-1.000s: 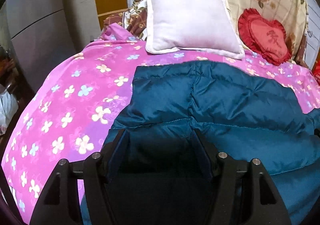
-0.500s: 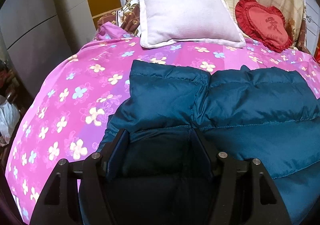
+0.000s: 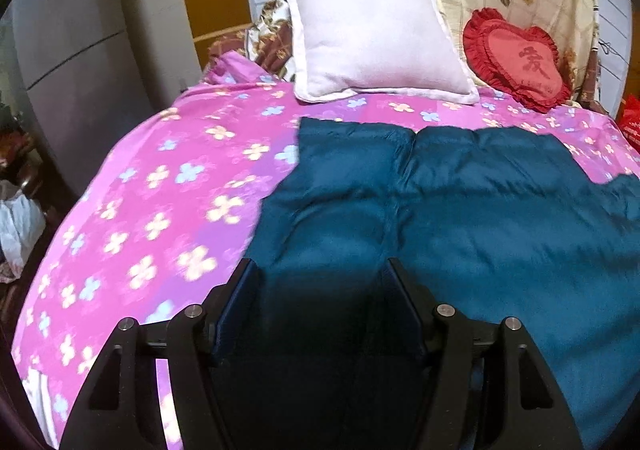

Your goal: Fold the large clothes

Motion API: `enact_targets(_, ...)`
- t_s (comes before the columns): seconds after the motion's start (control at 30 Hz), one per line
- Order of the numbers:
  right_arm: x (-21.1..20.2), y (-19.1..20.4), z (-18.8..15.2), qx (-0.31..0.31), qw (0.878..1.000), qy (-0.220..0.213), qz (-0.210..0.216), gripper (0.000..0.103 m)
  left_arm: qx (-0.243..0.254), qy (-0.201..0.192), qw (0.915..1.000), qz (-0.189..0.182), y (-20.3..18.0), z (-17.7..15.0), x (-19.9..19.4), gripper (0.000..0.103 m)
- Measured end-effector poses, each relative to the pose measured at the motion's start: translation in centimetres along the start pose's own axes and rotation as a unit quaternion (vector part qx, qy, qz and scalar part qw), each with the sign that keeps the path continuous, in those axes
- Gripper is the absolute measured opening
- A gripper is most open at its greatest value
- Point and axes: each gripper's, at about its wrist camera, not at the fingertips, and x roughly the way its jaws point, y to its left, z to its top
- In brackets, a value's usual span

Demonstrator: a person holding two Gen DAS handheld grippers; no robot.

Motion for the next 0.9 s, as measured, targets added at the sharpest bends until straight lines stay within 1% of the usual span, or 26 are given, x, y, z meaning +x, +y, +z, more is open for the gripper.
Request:
enact_targets(0.07,-1.9,-0.3,-0.6,0.005,1.000,-0.015,0.013,0.100,-0.005,-0.008,1.0000,0.003,0.9,-1.1,-1.3,0.047)
enact_targets(0.13,-3.3,-0.6,-1.3,0.006,1.000,-0.018,0.015,0.100,-0.011,-0.007,0.9999,-0.001,1.8,-2.6,-2.5,0.047)
enact_targets(0.2,-3.9,-0.9,-1.9,0.007,1.000,-0.017,0.015,0.100,-0.016,-0.006,0.9999,0.003,2.4,-3.8,-3.2,0.047)
enact_targets(0.3,-4.0,-1.5,-2.7,0.012,1.000,-0.008,0.007,0.100,-0.023,0.002,0.9997,0.008,3.0,-5.3,-3.2,0.047)
enact_targets(0.43,-2.1,-1.9,-4.1,0.019,0.999,0.030,-0.018,0.099,-0.056,0.017,0.9983,-0.006,3.3,-6.5,-2.1,0.047)
enact_targets(0.5,-1.8,-1.9,-4.4,0.024,0.999,0.032,-0.017,0.099,-0.059,0.013,0.9982,-0.006,3.0,-6.7,-1.8,0.047)
enact_targets(0.6,-2.1,-1.7,-4.2,0.021,0.999,0.038,-0.026,0.099,-0.056,0.008,0.9984,-0.002,2.7,-7.1,-1.6,0.047)
enact_targets(0.67,-3.0,-1.5,-3.8,0.021,0.999,0.029,-0.037,0.098,-0.052,0.007,0.9986,-0.001,2.6,-7.0,-1.5,0.047)
enact_targets(0.73,-4.7,-0.7,-3.3,0.025,0.999,-0.001,-0.027,0.098,-0.055,0.010,0.9984,-0.003,2.6,-6.9,-1.5,0.047)
enact_targets(0.8,-5.8,0.6,-2.4,0.033,0.999,-0.022,0.010,0.098,-0.061,0.014,0.9980,-0.007,2.8,-6.8,-1.4,0.047)
enact_targets(0.9,-5.2,4.2,-0.7,0.019,0.997,-0.016,0.075,0.098,-0.062,0.016,0.9979,-0.012,3.0,-6.7,-1.2,0.047)
